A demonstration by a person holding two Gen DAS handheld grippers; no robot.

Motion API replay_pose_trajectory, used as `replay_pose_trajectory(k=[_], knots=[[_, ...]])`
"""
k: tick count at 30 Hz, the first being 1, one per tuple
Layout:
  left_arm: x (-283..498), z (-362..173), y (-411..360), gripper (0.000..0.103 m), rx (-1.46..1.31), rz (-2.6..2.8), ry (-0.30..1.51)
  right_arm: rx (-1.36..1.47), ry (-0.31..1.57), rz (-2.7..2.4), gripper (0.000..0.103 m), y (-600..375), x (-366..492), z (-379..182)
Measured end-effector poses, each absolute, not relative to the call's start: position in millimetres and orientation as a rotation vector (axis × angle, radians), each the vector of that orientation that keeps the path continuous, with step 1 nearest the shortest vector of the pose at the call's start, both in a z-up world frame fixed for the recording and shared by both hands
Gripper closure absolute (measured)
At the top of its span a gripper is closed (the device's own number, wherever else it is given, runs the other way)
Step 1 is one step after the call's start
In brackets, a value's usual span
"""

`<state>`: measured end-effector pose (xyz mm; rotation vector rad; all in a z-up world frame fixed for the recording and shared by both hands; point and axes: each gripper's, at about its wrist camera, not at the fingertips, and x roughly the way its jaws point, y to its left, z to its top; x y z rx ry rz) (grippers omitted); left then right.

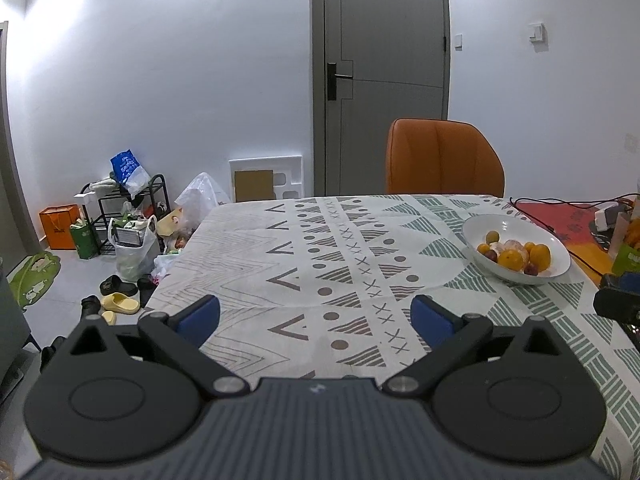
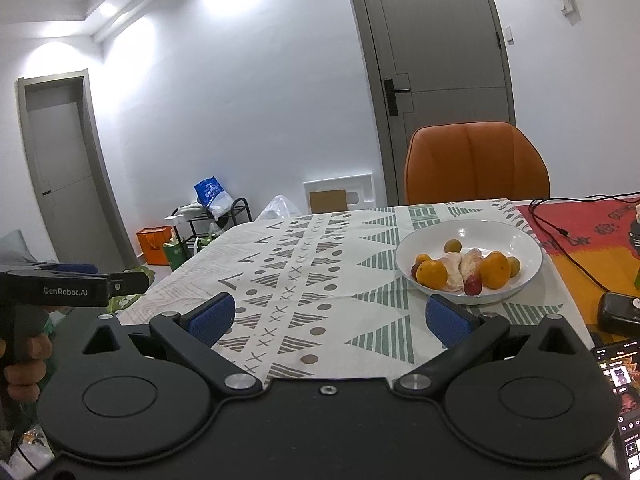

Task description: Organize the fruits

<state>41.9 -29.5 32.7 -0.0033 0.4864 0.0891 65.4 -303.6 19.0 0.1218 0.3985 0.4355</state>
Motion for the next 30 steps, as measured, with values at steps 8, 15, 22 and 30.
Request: replay_pose_trajectory(k=[8, 15, 22, 30], knots=[[41.3, 32.4, -28.2, 0.002, -0.007, 0.093, 0.488, 0.118, 0.400, 0.438, 0.000, -303.1, 65.4, 18.7], [43.6, 30.8, -26.7, 0.002, -0.008, 0.096, 0.498, 0.116, 0.400, 0.434, 0.000, -303.0, 65.4, 18.9], [42.7, 30.5, -25.4, 0.002, -0.010, 0.099, 0.495, 0.109, 0.398, 0.434, 0.000, -301.4, 64.7, 19.6], [42.6, 30.6, -24.9, 0.002, -0.011, 0.099, 0.494, 0.105, 0.397, 0.435, 0.000, -300.5, 64.1, 20.2]])
